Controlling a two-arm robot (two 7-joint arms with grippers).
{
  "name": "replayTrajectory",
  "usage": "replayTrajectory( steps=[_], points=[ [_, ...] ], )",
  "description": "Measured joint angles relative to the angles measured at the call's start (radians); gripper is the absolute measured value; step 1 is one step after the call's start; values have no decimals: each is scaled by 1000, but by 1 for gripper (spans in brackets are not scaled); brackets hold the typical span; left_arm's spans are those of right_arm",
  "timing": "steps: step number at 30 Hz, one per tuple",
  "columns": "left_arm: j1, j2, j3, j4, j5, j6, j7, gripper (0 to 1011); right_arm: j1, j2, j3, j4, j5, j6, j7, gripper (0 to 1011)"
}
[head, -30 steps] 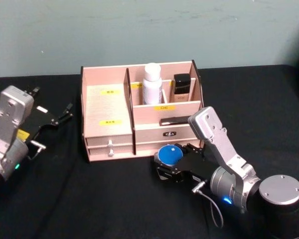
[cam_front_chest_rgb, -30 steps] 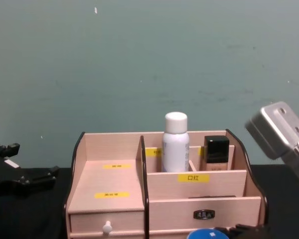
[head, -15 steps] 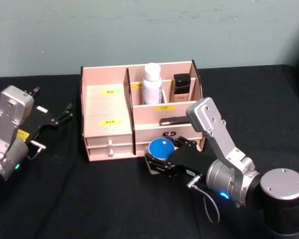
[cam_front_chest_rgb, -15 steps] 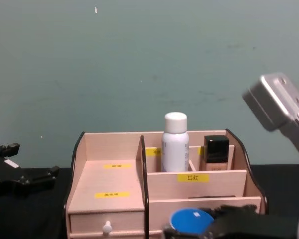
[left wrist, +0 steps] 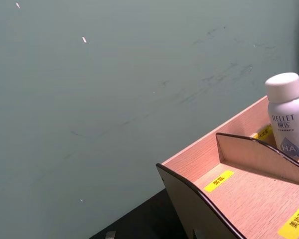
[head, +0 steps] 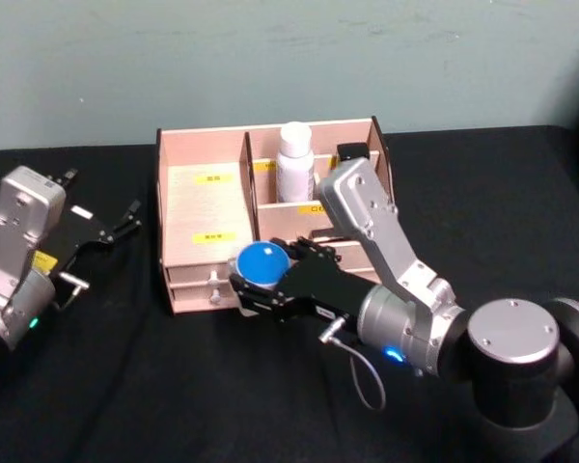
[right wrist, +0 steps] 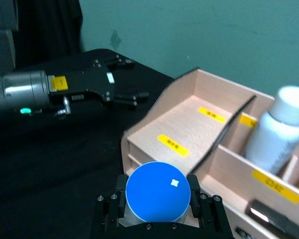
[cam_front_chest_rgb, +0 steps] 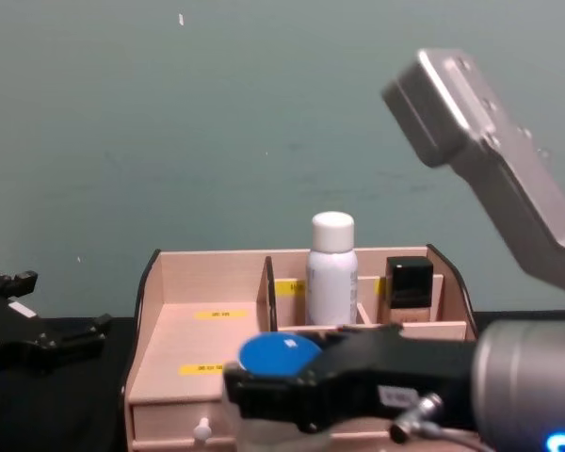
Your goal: Pick up the facial cleanser and watermelon frost from the table and place them into the tiered storage box.
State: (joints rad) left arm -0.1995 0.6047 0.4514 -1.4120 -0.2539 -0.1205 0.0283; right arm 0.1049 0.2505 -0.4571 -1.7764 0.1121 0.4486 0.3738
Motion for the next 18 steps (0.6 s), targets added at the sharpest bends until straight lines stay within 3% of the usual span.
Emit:
replayTrajectory(
  steps=[8,18],
  points=[
    [0,0,0,0,0,0,0,1009,64,-43,-32,45,1,-7,-16,735],
    [0,0,0,0,0,0,0,1010,129,-94,-47,115,1,-13,-42,735]
  ],
)
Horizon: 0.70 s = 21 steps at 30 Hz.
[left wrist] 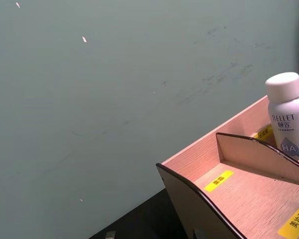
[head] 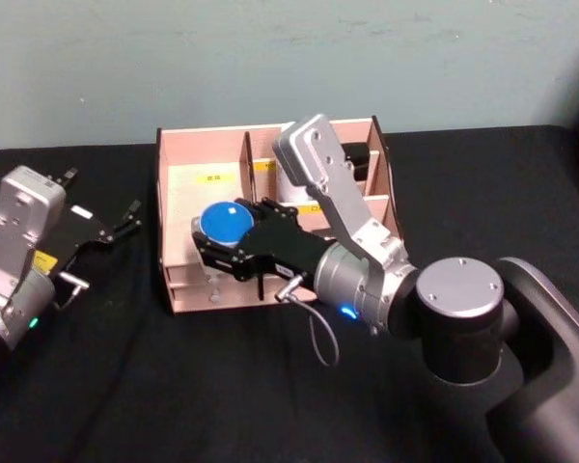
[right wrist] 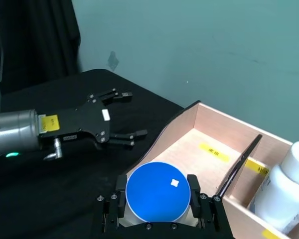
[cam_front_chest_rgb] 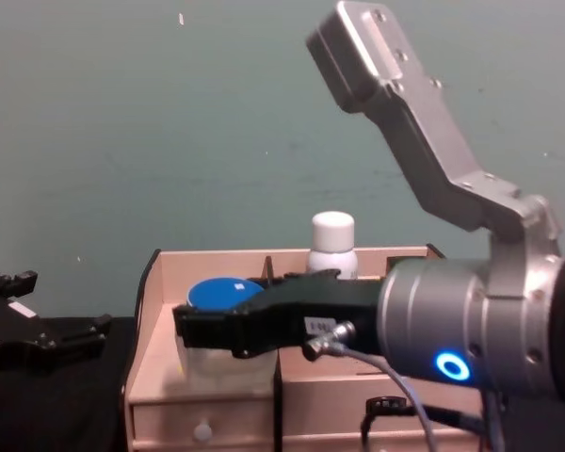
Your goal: Pick up the facial cleanser and watermelon frost from the table and place them into the tiered storage box.
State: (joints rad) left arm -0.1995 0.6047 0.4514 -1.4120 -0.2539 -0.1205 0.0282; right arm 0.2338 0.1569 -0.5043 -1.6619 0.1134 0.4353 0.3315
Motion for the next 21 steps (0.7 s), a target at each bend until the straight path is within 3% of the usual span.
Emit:
replayTrajectory(
  steps=[3,4,21],
  points=[
    [0,0,0,0,0,0,0,1010,18,-14,-1,23,-1,-1,-7,735],
    [0,0,0,0,0,0,0,1010,49,-41,-7,70,-18,8,-30,735],
    [0,0,0,0,0,0,0,1010,98,-126,4,150,-96,51,-105,735]
  ],
)
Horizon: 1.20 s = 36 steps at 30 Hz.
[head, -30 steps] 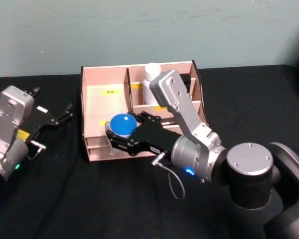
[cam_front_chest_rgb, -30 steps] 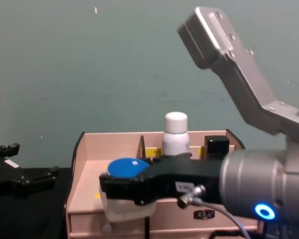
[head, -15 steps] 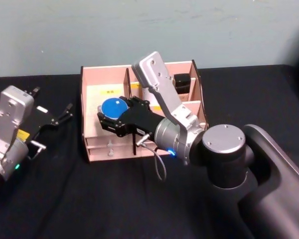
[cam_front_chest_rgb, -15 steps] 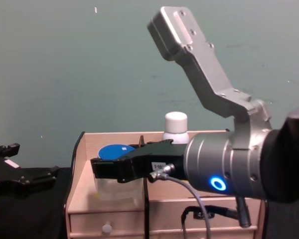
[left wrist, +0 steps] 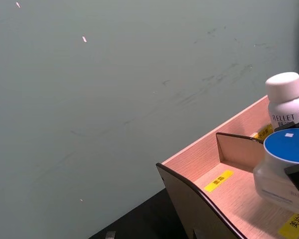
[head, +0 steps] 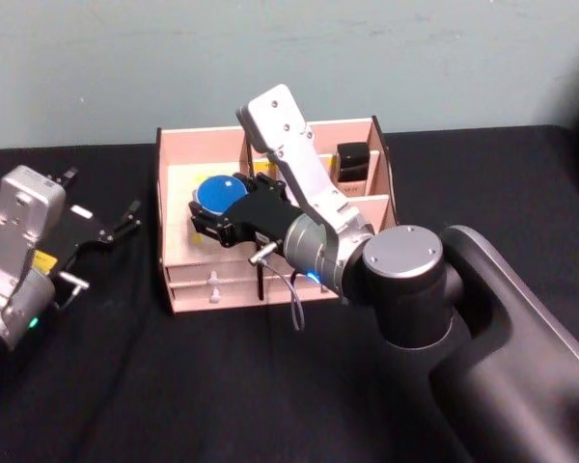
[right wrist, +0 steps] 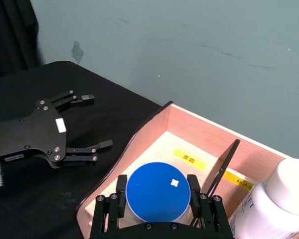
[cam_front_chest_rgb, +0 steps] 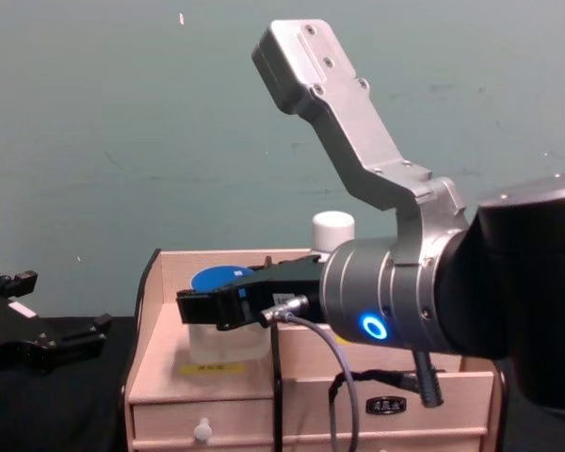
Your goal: Pick up the facial cleanser and watermelon frost from the table and place them into the tiered storage box.
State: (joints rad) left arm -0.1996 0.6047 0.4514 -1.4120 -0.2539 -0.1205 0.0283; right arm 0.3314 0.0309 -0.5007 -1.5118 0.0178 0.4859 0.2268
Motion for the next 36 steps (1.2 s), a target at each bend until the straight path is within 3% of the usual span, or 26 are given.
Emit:
replayTrajectory(
  steps=[18,30,34,36],
  points=[
    [0,0,0,0,0,0,0,1010,31,-47,31,86,-29,-17,19,735],
    [0,0,0,0,0,0,0,1010,33,-51,32,94,-37,-17,26,737],
    [0,0,0,0,0,0,0,1010,33,-50,31,93,-36,-17,26,795],
    [0,0,0,0,0,0,0,1010,33,-50,31,93,-36,-17,26,885]
  ],
)
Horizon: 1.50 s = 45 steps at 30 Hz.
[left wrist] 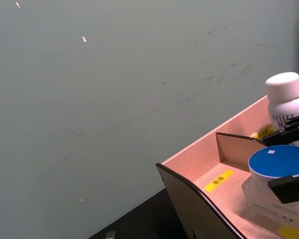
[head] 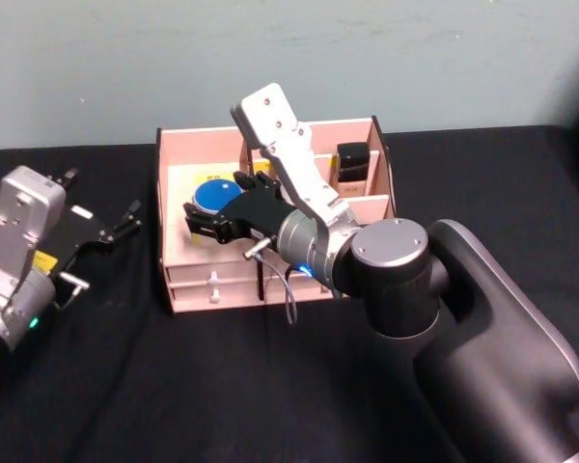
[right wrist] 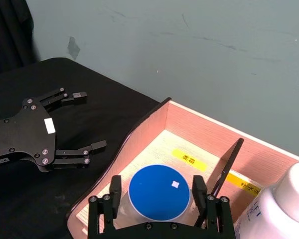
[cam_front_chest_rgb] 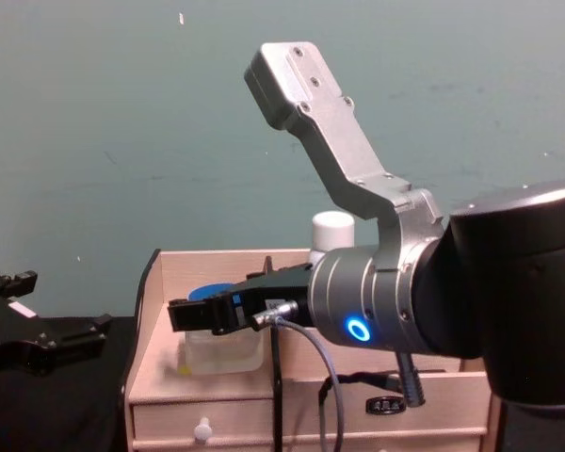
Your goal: Pick up the facial cleanser and watermelon frost from the table and place them into the tiered storage box.
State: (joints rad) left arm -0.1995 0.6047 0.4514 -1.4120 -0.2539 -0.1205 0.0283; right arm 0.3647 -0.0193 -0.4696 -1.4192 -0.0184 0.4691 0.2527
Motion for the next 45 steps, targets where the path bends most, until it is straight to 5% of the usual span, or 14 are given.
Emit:
replayTrajectory(
  steps=[6,16,27,37,45],
  points=[
    [0,0,0,0,0,0,0,1010,-6,0,6,-6,0,-8,1,1002],
    [0,0,0,0,0,0,0,1010,-30,19,14,-64,4,-37,21,1002],
    [0,0,0,0,0,0,0,1009,-84,75,40,-207,20,-60,32,1002],
    [0,0,0,0,0,0,0,1009,-162,135,119,-330,29,-107,-20,1003],
    [0,0,0,0,0,0,0,1010,-195,147,208,-333,4,-147,-94,1003]
  ],
)
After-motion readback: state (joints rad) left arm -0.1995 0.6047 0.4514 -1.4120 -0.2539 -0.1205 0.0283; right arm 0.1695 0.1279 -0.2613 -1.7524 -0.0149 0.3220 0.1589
